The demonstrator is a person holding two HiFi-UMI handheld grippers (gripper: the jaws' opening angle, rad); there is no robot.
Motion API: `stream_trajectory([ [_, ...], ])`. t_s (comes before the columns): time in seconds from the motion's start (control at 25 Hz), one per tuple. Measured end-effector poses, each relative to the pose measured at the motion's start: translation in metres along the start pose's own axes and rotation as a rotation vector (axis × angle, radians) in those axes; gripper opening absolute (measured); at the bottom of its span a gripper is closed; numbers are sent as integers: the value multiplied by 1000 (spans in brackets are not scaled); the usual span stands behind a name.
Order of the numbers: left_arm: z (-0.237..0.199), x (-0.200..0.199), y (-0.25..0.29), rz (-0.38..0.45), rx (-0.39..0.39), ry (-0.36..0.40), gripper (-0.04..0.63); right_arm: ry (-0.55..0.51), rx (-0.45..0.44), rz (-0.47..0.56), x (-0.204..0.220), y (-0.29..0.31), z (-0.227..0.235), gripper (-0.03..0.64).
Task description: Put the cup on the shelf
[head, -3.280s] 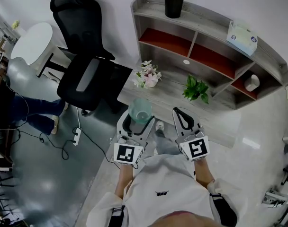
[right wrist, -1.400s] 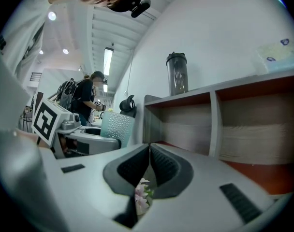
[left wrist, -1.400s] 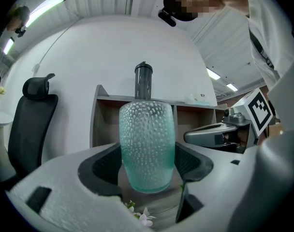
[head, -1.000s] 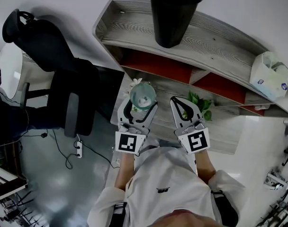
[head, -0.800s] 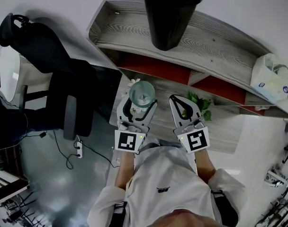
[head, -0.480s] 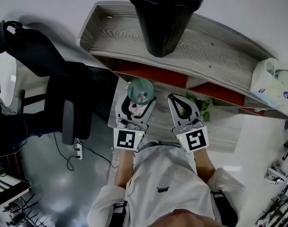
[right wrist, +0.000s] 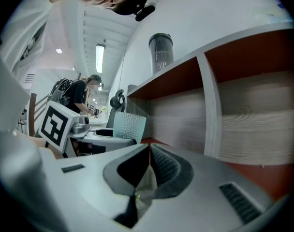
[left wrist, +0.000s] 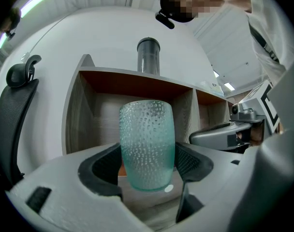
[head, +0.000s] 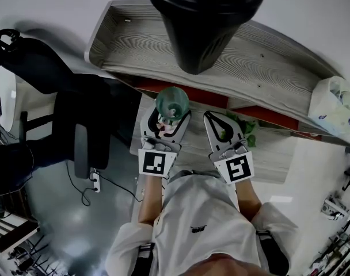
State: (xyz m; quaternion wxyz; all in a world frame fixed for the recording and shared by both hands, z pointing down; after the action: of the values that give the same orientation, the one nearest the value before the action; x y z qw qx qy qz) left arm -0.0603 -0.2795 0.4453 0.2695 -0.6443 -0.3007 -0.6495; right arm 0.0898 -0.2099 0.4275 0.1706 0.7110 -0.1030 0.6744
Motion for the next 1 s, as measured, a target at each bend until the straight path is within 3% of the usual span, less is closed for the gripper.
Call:
stream_trajectory([
  [0.6,-3,16,24,-18,7,17,354,-3,20,-9,3,2,7,31],
  [1.0,-5,4,31,29,17,30,354,2,20,-8,2,5,5,31],
])
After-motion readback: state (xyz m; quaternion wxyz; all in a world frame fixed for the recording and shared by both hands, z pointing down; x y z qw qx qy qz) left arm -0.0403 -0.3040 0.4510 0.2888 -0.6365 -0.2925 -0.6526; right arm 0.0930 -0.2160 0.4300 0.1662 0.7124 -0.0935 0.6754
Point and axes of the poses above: the fingertips, and each gripper's own axes: y forward along the fingers, z to its right, x out of its underside, the point moved 8 cm from there along -y, backward along the fingers, and after that the axes turned 1 degree about -x, right-handed, at the moved point
